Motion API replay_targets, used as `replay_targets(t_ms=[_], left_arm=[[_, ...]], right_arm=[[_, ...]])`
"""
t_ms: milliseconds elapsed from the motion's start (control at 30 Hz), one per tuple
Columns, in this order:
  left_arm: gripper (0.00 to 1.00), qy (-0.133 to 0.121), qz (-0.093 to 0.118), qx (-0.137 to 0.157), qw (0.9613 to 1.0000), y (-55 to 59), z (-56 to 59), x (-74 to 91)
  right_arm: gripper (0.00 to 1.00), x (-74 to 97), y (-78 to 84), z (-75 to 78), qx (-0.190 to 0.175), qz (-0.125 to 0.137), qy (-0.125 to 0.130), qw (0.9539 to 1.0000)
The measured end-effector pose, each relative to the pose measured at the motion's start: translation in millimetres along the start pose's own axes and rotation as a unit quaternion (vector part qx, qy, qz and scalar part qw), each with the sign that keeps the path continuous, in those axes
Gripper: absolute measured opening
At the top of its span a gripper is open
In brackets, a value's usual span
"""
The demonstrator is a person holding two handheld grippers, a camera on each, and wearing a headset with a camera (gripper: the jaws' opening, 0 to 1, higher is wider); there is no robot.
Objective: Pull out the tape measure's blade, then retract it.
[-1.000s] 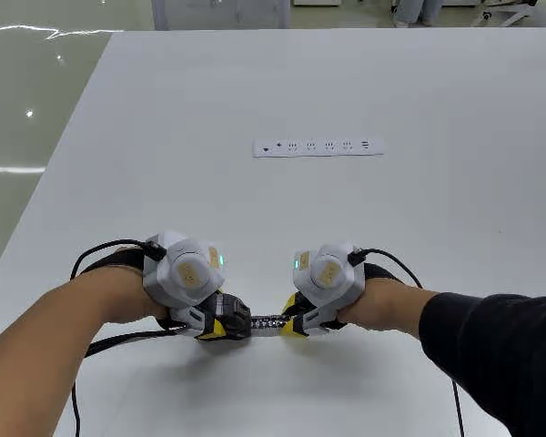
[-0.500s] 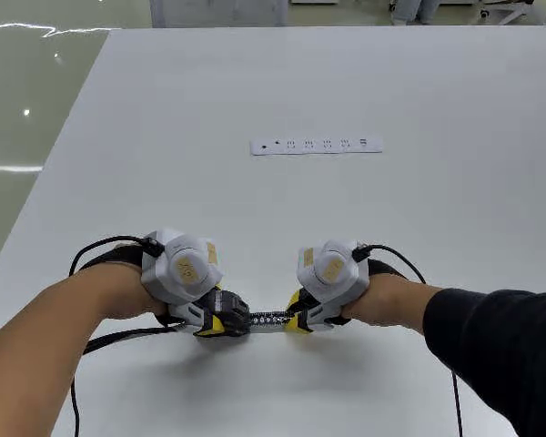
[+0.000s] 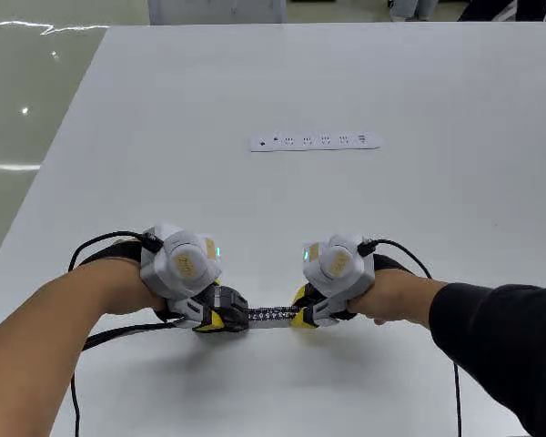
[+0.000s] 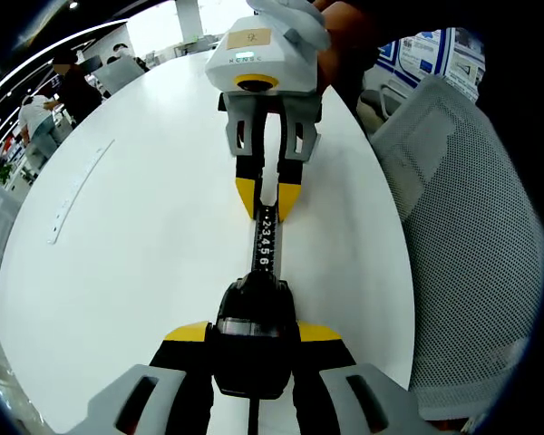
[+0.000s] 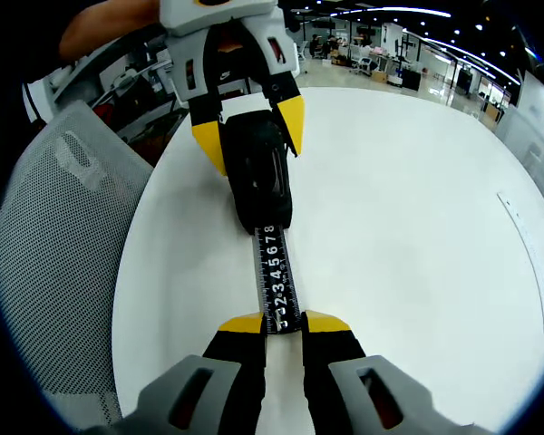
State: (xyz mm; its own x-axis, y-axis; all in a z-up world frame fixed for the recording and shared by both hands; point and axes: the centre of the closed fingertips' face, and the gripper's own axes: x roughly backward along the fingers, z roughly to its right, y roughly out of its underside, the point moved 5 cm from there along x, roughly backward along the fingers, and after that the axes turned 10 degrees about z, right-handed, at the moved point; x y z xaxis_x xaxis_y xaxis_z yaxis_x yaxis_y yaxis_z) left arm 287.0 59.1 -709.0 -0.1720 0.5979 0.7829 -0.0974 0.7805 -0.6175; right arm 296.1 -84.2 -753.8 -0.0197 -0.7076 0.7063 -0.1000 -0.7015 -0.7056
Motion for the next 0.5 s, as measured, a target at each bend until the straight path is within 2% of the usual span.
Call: replay_targets(t_ms=[500], left_arm=[[0.29,0.000,0.001,-0.004,1.0000,-0.2,0.7,0.3]], right_arm=[[0.10,2.8,2.8,-0.2,0.000,-0.002,0.002,1.0000]])
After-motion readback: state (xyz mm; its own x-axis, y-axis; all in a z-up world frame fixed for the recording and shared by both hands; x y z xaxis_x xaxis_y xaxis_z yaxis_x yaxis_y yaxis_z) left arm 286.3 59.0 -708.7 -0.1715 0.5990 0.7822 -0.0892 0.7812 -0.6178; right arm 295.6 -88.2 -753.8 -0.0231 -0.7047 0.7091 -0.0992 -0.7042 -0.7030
